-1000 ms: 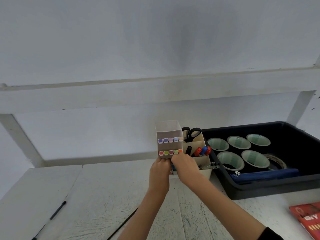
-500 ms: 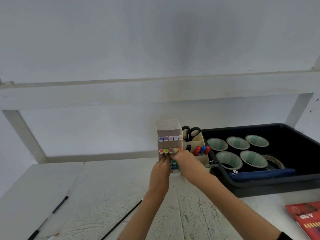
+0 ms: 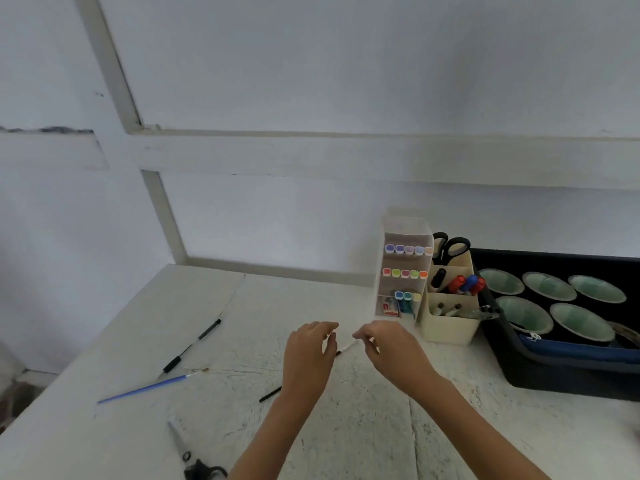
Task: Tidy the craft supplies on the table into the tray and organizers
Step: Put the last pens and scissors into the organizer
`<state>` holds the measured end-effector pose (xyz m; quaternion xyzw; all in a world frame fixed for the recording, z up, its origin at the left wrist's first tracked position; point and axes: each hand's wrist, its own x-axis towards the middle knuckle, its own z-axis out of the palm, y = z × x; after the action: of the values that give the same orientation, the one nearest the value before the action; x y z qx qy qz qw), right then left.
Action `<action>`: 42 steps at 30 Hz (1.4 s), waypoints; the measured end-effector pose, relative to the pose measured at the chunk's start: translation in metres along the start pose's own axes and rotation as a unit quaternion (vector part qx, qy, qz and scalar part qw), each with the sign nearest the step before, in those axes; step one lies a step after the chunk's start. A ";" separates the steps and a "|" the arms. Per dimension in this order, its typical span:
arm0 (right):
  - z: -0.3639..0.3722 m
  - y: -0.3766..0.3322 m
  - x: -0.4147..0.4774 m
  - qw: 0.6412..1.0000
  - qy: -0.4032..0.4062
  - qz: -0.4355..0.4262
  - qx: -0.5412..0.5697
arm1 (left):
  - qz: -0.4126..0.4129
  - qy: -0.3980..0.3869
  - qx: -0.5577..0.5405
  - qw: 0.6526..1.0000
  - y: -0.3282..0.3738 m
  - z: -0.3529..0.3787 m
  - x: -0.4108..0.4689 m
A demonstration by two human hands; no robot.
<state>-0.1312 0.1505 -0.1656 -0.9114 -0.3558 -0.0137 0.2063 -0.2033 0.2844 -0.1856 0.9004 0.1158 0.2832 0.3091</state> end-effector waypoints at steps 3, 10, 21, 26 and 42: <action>0.022 -0.014 0.001 1.000 -0.020 -0.010 0.016 | -0.036 0.000 0.022 0.999 -0.025 -0.027 -0.017; 0.063 -0.024 0.009 0.999 -0.032 -0.008 -0.012 | -0.121 0.023 0.109 0.986 -0.098 -0.092 -0.049; 0.083 -0.024 0.009 0.999 0.018 -0.018 -0.045 | -0.063 -0.078 0.299 0.949 -0.184 -0.140 -0.064; 0.072 -0.025 -0.005 0.996 0.005 -0.044 -0.074 | -0.055 -0.088 0.314 0.944 -0.188 -0.134 -0.061; 0.083 -0.026 -0.064 0.996 -0.015 -0.092 0.001 | -0.185 -0.167 -0.017 0.968 -0.083 -0.083 -0.073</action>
<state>-0.2060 0.1582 -0.2435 -0.8746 -0.4415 -0.0183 0.1995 -0.3136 0.3621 -0.2155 0.8923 0.2222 0.0685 0.3868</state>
